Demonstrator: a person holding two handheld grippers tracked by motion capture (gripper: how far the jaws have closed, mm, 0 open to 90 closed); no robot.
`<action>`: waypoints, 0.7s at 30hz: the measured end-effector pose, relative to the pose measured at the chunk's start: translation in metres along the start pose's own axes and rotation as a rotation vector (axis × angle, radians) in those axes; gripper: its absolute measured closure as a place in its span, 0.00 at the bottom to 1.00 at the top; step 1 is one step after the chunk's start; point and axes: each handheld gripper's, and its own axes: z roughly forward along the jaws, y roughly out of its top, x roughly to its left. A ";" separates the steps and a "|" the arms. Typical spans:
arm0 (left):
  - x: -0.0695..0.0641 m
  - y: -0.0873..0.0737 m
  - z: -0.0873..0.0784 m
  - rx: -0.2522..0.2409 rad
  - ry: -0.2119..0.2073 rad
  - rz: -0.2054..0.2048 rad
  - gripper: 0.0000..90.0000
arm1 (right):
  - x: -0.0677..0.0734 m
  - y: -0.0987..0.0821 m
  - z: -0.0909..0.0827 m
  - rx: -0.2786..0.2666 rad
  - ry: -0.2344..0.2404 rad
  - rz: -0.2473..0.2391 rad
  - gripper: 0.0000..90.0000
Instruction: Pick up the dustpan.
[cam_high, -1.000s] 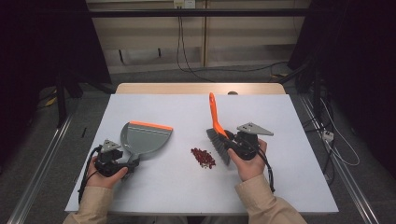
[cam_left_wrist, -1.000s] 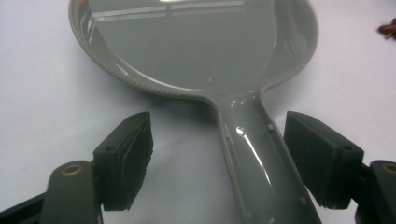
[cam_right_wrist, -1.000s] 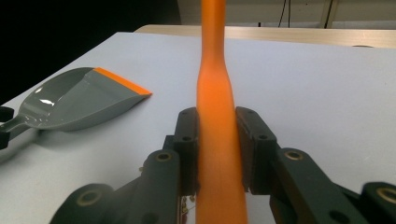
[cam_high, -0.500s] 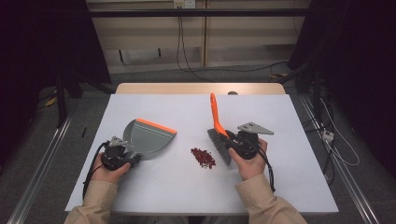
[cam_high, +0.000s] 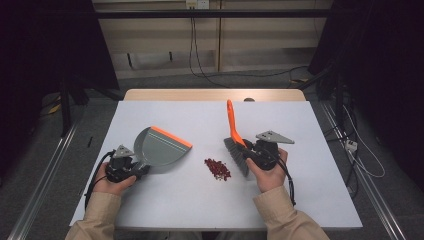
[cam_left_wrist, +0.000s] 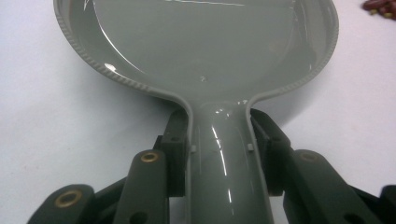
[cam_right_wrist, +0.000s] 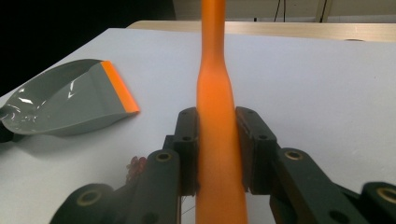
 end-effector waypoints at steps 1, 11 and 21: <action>0.000 0.000 -0.001 -0.009 -0.002 0.013 0.70 | -0.001 0.001 0.000 0.003 -0.002 -0.001 0.79; -0.014 0.005 -0.020 -0.014 -0.087 0.091 0.70 | -0.006 0.004 0.001 0.016 -0.019 -0.007 0.79; -0.029 0.000 -0.033 0.034 -0.169 0.204 0.70 | -0.012 0.005 0.000 0.048 -0.037 -0.028 0.79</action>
